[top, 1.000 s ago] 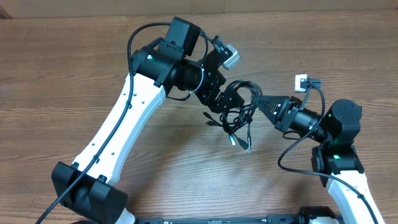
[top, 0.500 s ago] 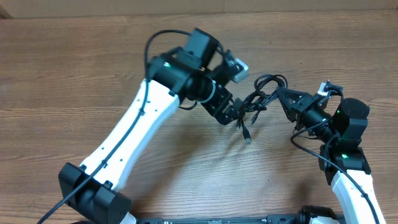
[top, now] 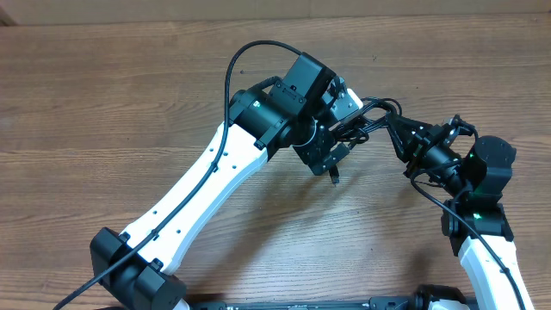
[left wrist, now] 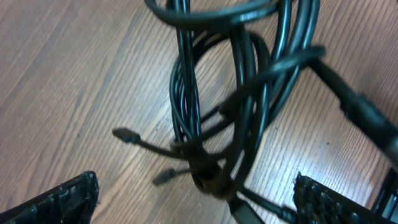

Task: Untangle cables

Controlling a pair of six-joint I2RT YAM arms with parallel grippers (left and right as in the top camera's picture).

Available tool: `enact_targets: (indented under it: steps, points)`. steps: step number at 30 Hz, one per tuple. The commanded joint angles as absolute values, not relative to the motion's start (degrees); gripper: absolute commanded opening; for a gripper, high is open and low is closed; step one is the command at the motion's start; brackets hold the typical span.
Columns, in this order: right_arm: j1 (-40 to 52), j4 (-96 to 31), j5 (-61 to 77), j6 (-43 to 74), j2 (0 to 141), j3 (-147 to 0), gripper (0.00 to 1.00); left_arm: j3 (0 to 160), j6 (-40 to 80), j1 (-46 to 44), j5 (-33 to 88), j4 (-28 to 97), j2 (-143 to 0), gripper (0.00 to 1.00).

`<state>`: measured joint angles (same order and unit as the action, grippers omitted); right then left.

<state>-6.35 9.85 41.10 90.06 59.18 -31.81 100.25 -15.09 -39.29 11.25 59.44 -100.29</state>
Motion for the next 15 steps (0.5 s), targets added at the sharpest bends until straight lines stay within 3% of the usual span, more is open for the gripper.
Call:
enact_targets:
  steps: [1,4,7,9,13,15]
  points:
    - [-6.5,10.7,43.5,92.2,59.0,-33.2,0.04,101.3,-16.3,-39.4,12.2,58.0,-99.9,1.0]
    - [-6.5,10.6,43.8,92.2,59.0,-33.2,0.04,101.2,-16.3,-39.4,14.6,56.7,-100.0,0.92]
    - [-6.5,10.7,43.9,92.2,59.0,-33.2,0.04,101.0,-16.3,-39.4,15.1,55.9,-100.0,0.69]
    - [-6.5,10.7,44.2,92.2,59.0,-33.2,0.04,100.7,-16.3,-39.4,15.1,55.8,-100.0,0.45]
    - [-6.5,10.7,44.7,92.2,59.0,-33.2,0.04,99.9,-16.3,-39.4,15.1,55.6,-100.0,0.21]
    - [-6.5,10.7,44.8,92.2,59.0,-33.2,0.04,99.5,-16.3,-39.4,15.1,55.4,-100.0,0.16]
